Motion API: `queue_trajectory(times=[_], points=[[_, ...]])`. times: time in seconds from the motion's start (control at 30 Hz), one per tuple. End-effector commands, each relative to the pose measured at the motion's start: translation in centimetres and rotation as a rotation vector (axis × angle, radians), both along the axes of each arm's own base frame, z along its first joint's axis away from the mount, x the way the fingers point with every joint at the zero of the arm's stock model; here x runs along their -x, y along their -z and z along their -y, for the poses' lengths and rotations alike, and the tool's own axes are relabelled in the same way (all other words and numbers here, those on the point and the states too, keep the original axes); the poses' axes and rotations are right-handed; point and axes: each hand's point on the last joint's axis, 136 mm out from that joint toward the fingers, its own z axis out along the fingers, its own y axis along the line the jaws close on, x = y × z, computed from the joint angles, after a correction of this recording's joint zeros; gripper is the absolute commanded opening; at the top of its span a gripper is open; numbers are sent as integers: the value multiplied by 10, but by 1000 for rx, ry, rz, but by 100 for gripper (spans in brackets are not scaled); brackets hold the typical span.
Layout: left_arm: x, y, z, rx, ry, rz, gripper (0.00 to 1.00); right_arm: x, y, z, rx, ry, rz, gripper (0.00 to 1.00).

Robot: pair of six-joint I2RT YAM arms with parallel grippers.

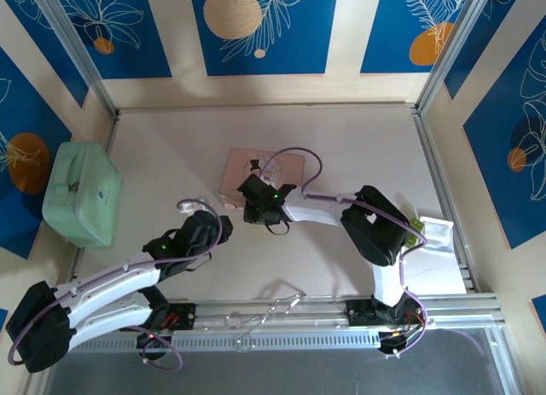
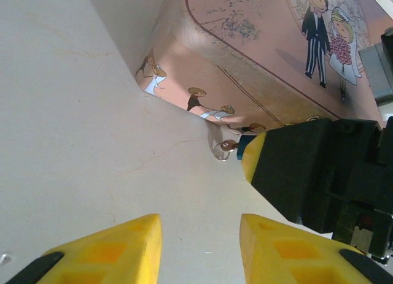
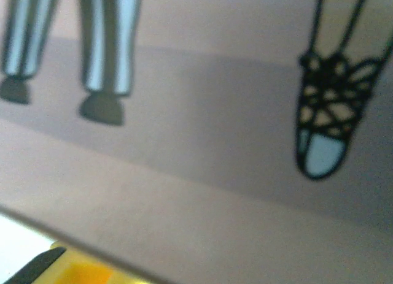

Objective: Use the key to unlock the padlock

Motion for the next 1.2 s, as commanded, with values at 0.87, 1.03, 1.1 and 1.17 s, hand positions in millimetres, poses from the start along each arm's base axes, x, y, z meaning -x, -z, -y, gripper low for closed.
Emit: queue_trajectory(times=[0.87,1.03,1.1,1.17], points=[[2,10,-10,26,-27,-12,38,38,-16,-3,-75,-221,-80,0],[0,6,1,74,6,13,43,58,-22,-8,-135,-301,-174,0],[-1,3,9,106,33,19,45,63,-23,-8,-145,-324,-212,0],[-2,2,18,147,61,22,47,68,-25,-8,-167,-354,-251,0]])
